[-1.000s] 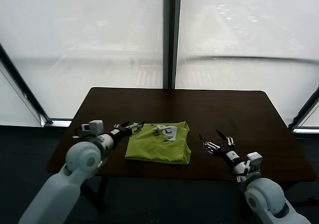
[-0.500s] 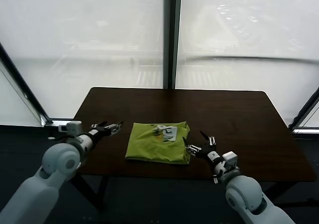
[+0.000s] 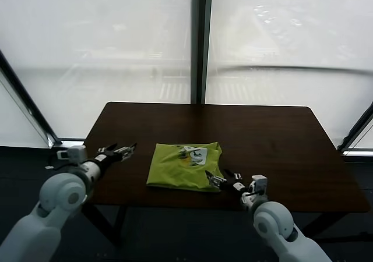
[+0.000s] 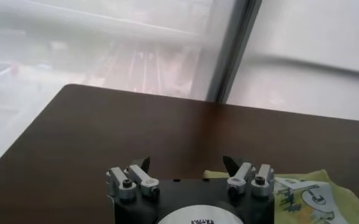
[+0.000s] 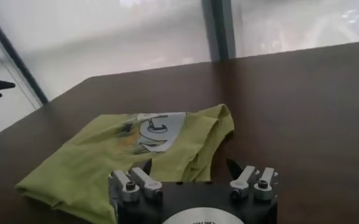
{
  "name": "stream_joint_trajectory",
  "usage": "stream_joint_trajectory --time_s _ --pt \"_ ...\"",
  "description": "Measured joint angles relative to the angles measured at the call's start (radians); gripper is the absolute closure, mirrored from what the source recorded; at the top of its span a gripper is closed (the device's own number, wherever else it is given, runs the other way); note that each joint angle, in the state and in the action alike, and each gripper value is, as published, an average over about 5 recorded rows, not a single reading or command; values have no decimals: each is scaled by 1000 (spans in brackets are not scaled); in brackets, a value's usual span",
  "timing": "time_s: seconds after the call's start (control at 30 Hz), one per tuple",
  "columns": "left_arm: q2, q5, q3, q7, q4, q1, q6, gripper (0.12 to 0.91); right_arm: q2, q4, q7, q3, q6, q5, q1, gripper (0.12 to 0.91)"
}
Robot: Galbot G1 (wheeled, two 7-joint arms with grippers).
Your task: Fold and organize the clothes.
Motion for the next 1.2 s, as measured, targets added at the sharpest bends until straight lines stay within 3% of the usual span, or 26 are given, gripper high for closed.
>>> stream_joint_trajectory --time_s 0.2,0.3,0.57,0.63,0.87,1.2 --pt "-1 -2 -18 1 -5 14 0 123 22 -30 -3 8 -3 39 5 156" --pt "-1 -2 -21 1 -7 18 0 123 30 -45 -4 9 -3 40 8 290" --pt "-1 -2 -26 2 -13 27 0 123 39 -76 -5 11 -2 31 17 793" --pt "-2 -1 -27 3 -14 29 0 123 39 -78 -6 15 -1 24 16 862" --pt "-10 5 -31 12 -14 39 0 123 2 -59 -26 66 3 -2 -19 873" --pt "-41 27 -19 35 5 35 -3 123 -138 -85 -64 184 43 -77 -63 873"
